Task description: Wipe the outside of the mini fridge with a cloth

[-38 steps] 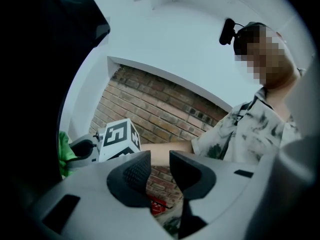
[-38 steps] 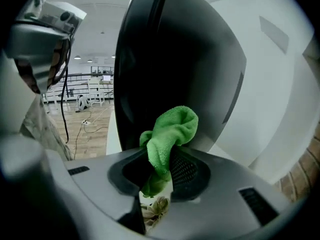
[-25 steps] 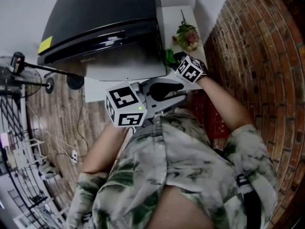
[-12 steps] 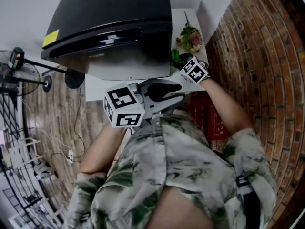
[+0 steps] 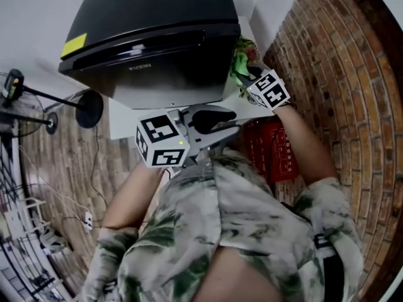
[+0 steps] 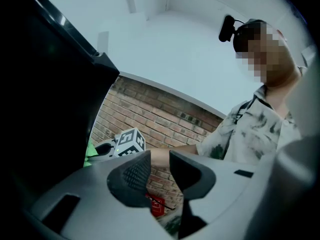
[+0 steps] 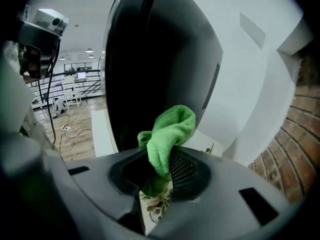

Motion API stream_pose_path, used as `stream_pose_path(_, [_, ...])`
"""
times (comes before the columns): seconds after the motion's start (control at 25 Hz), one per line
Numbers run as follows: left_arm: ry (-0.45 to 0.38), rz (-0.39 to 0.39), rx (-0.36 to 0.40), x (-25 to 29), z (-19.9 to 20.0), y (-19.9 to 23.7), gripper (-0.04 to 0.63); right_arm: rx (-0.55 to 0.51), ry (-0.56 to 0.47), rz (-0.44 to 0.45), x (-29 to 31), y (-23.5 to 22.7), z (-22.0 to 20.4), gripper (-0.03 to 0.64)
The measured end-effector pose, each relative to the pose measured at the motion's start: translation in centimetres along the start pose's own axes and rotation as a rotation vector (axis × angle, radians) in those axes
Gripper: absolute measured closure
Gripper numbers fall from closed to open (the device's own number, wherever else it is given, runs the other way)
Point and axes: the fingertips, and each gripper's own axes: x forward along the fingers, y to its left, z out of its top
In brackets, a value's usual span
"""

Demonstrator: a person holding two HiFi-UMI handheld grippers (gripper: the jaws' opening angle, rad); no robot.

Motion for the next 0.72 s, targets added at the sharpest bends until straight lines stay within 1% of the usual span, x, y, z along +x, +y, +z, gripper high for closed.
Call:
stream_pose_path(0.32, [-0.003, -0.053, 0.021, -4.2, -1.1, -2.5, 0.469, 0.053, -0.066, -0.138, -7.4, 1.1, 4.5, 0.512])
stream_pose_path(0.56, [0.006, -0.06, 0.017, -7.7, -3.4, -4.3, 0.469, 0.101, -0.124, -0.207, -12.1, 4.7, 6.9, 0.512])
stream_pose_path(0.72, [0.013, -0.054, 0.012, -9.6, -5.1, -5.2, 0.469, 0.116, -0.149, -0.209, -14.0, 8.3, 8.1, 0.513])
